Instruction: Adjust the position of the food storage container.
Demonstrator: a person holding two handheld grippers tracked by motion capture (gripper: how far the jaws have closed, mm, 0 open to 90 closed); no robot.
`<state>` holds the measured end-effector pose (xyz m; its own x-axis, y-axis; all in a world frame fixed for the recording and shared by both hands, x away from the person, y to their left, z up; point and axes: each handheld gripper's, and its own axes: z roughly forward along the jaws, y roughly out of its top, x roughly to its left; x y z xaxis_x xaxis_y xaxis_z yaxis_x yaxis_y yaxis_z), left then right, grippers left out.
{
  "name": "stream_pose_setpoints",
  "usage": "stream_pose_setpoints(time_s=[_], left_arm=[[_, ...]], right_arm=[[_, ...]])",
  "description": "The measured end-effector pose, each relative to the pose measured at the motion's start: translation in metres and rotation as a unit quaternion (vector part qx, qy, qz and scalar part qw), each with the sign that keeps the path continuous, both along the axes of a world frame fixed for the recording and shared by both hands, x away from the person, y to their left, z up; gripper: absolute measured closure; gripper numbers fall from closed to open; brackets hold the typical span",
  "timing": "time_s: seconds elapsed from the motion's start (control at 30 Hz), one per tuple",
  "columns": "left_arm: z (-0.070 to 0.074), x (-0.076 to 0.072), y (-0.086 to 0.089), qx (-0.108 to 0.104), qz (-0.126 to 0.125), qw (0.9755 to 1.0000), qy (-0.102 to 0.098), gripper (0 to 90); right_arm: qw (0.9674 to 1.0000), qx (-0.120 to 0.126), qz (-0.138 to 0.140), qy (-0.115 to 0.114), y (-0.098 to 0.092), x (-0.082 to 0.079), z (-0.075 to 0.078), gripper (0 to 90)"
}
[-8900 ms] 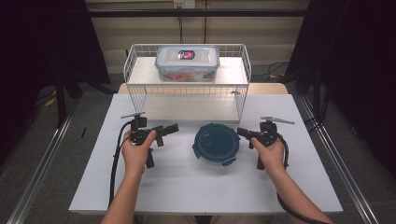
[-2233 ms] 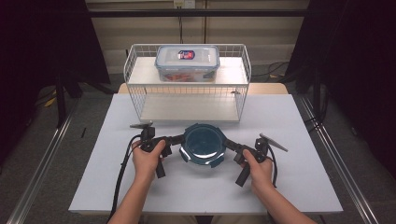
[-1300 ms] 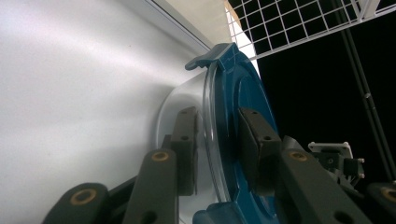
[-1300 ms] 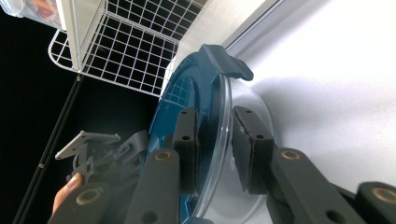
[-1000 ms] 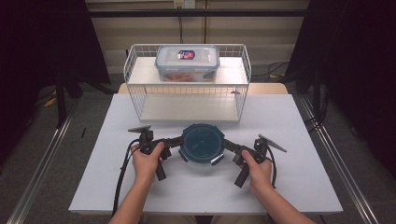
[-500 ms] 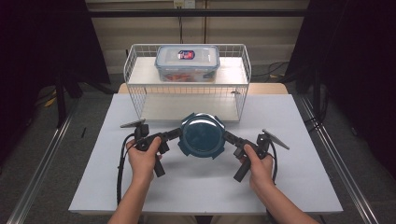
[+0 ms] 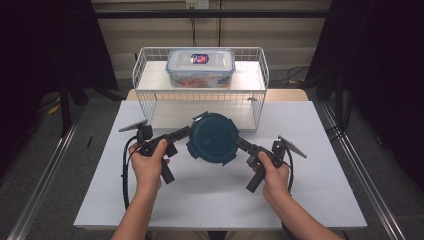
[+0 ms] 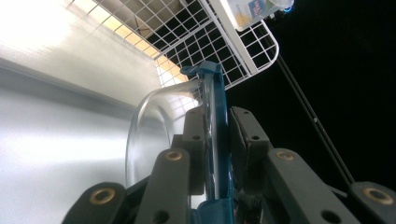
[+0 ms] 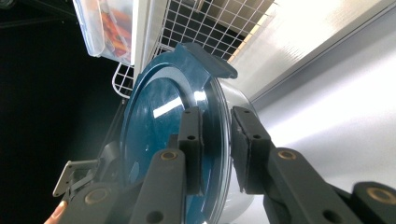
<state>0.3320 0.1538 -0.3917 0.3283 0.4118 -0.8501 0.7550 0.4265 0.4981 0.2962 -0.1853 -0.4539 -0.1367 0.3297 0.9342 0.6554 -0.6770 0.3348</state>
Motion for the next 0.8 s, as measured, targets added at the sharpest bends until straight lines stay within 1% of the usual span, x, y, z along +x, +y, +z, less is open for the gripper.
stream_pose_setpoints(time_s=[0.1,0.13,0.2,0.23,0.27,0.3,0.33,0.37,0.4,0.43,0.47,0.5,0.53,0.57,0.63,0.67,0.7,0.73,0.77,0.8], left_arm=[[0.004,0.000,0.000,-0.004,-0.001,1.0000,-0.005,77.4],[0.007,0.000,0.000,-0.007,0.001,1.0000,-0.006,77.4],[0.012,-0.001,0.001,-0.008,0.002,0.9999,-0.011,77.4],[0.014,-0.001,0.001,-0.010,0.007,0.9998,-0.014,77.4],[0.018,-0.001,0.003,-0.007,0.000,0.9998,-0.020,77.4],[0.018,-0.001,0.003,-0.007,0.000,0.9998,-0.020,77.4],[0.022,-0.001,0.003,-0.011,0.004,0.9997,-0.020,77.4],[0.024,-0.001,0.003,-0.011,0.004,0.9997,-0.022,77.4],[0.029,-0.001,0.004,-0.013,0.005,0.9996,-0.026,77.4],[0.029,-0.001,0.004,-0.013,0.005,0.9996,-0.026,77.4],[0.034,-0.001,0.005,-0.015,0.005,0.9995,-0.029,77.4],[0.034,-0.001,0.005,-0.015,0.005,0.9995,-0.029,77.3],[0.037,-0.001,0.005,-0.016,0.006,0.9994,-0.031,77.3],[0.039,0.000,0.006,-0.018,0.005,0.9993,-0.033,77.3],[0.043,0.001,0.006,-0.022,0.002,0.9990,-0.038,77.4],[0.046,0.002,0.006,-0.020,0.003,0.9990,-0.039,77.3],[0.048,0.002,0.007,-0.025,0.001,0.9987,-0.044,77.3],[0.053,0.003,0.007,-0.028,0.002,0.9985,-0.047,77.3],[0.055,0.003,0.007,-0.029,0.003,0.9983,-0.050,77.3],[0.059,0.003,0.007,-0.026,0.005,0.9984,-0.049,77.3]], right_arm=[[1.0000,0.003,0.001,0.000,0.000,0.000,0.004,75.1],[1.0000,0.002,0.000,-0.007,0.000,0.000,0.006,75.1],[1.0000,0.004,0.004,-0.005,0.000,0.001,0.011,75.1],[0.9999,0.007,0.002,-0.010,0.000,0.001,0.014,75.1],[0.9998,0.008,0.002,-0.016,0.001,0.003,0.018,75.2],[0.9998,0.008,0.002,-0.016,0.001,0.003,0.018,75.2],[0.9998,0.008,0.002,-0.020,0.002,0.003,0.019,75.1],[0.9997,0.009,0.004,-0.020,0.002,0.004,0.022,75.2],[0.9995,0.012,0.000,-0.029,0.003,0.005,0.027,75.2],[0.9995,0.012,0.000,-0.029,0.003,0.005,0.027,75.2],[0.9994,0.012,0.002,-0.032,0.003,0.007,0.033,75.2],[0.9994,0.012,0.002,-0.032,0.003,0.007,0.033,75.2],[0.9992,0.011,0.001,-0.037,0.004,0.009,0.039,75.2],[0.9992,0.011,0.001,-0.037,0.004,0.009,0.039,75.2],[0.9991,0.011,0.002,-0.042,0.003,0.011,0.046,75.2],[0.9988,0.009,0.001,-0.047,0.003,0.013,0.052,75.3],[0.9988,0.009,0.001,-0.047,0.003,0.013,0.052,75.3],[0.9986,0.014,-0.001,-0.050,0.004,0.014,0.059,75.3],[0.9985,0.014,-0.001,-0.054,0.004,0.015,0.061,75.3],[0.9984,0.014,-0.002,-0.054,0.004,0.015,0.064,75.2]])
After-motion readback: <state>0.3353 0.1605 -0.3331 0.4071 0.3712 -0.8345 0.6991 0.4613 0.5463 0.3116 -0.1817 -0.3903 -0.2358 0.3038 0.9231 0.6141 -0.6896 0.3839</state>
